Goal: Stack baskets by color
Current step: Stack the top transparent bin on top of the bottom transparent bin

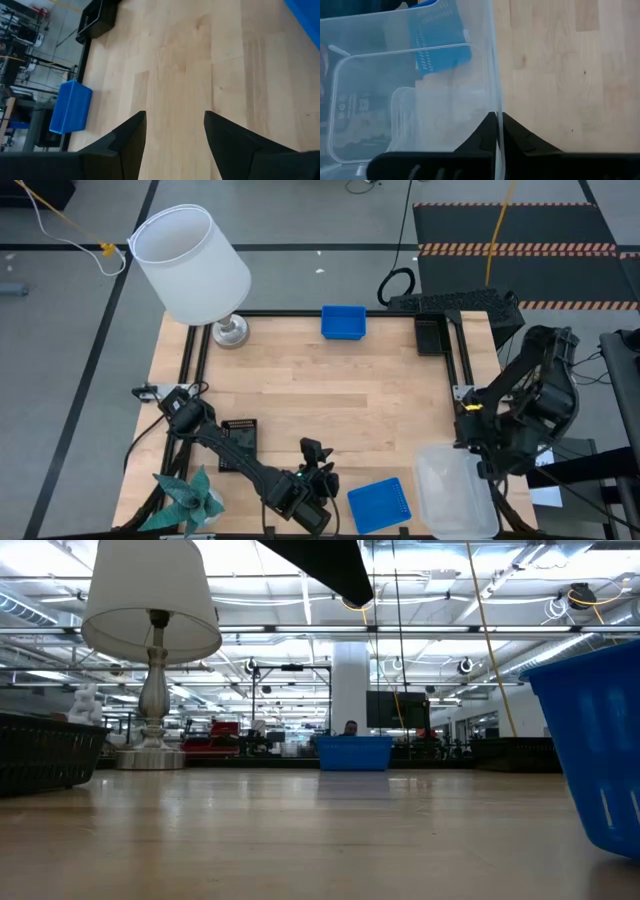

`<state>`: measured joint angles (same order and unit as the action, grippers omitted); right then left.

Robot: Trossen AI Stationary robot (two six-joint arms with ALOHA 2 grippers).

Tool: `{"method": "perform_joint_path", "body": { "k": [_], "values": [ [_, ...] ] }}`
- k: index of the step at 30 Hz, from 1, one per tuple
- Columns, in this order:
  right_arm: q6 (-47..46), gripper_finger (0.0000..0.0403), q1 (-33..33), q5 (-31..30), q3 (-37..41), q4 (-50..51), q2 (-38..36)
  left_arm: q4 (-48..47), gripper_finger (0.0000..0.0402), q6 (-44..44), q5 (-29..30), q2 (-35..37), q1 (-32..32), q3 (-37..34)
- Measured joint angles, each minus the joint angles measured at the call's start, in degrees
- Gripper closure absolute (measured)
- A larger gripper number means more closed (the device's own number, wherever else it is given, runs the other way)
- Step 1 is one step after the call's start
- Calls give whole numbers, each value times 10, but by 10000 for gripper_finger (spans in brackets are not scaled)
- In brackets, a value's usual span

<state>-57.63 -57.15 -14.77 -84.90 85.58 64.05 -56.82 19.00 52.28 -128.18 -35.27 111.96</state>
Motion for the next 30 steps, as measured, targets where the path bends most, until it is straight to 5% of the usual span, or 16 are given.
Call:
{"method": "perform_joint_path", "body": {
  "k": [18, 30],
  "values": [
    [-47, 401, -63, -33, 3, 17, 18, 1, 199, 12, -4, 0, 0, 0],
    [-47, 401, -80, -31, 88, -1, -5, 1, 199, 12, -4, 0, 0, 0]
  ]
}}
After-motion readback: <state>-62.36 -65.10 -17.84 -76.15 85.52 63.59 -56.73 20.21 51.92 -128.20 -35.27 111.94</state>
